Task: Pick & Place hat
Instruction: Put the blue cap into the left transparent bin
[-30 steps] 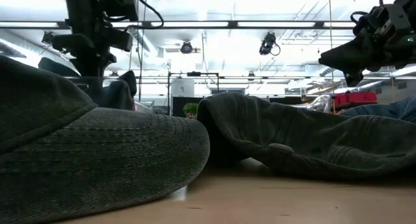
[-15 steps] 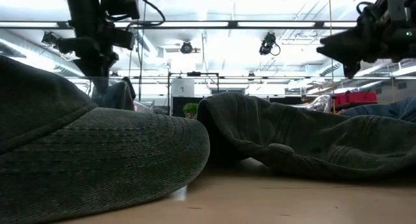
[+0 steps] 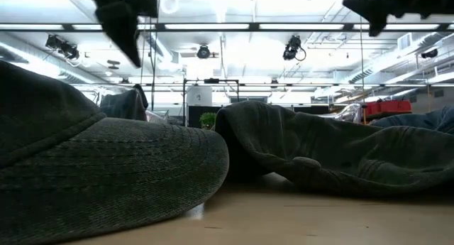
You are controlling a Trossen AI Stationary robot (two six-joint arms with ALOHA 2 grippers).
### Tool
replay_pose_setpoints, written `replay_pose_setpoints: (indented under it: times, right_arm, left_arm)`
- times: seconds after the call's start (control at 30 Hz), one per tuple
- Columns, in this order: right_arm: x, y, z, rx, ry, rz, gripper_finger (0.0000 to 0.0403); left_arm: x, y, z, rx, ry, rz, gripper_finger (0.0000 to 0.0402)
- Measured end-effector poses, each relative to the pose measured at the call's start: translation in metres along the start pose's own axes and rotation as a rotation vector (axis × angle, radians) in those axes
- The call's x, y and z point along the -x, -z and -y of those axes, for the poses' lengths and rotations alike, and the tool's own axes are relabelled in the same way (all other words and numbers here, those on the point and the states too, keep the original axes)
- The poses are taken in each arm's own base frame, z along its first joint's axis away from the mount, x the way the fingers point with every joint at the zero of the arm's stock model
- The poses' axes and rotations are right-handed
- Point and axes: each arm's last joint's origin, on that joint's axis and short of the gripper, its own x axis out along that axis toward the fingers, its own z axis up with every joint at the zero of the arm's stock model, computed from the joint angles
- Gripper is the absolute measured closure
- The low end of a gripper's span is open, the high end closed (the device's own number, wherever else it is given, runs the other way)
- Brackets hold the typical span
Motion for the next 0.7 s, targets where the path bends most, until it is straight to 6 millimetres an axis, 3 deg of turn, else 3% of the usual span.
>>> replay_pose_setpoints:
  times: [0.2,0.37,0.53,0.63,0.7]
  right_arm:
    - [-0.047,-0.021,-0.007,-0.083,0.023,-0.340,0.0209]
    - [-0.082,-0.028,-0.017,-0.181,0.094,-0.754,0.0209]
    - [-0.096,-0.029,-0.026,-0.392,0.313,-1.161,0.0209]
    - [-0.100,-0.024,-0.034,-0.635,0.483,-1.318,0.0209]
    - [-0.104,-0.014,-0.041,-0.686,0.528,-1.408,0.0209]
  left_arm:
    - [0.006,-0.008,-0.002,0.048,-0.006,0.073,0.0264]
    - [0.005,-0.008,-0.002,0.054,-0.006,0.077,0.0264]
    - [0.004,-0.008,-0.002,0.081,-0.021,0.075,0.0264]
    - [0.004,-0.008,-0.002,0.081,-0.023,0.075,0.0264]
    - [0.004,-0.008,-0.002,0.081,-0.022,0.075,0.0264]
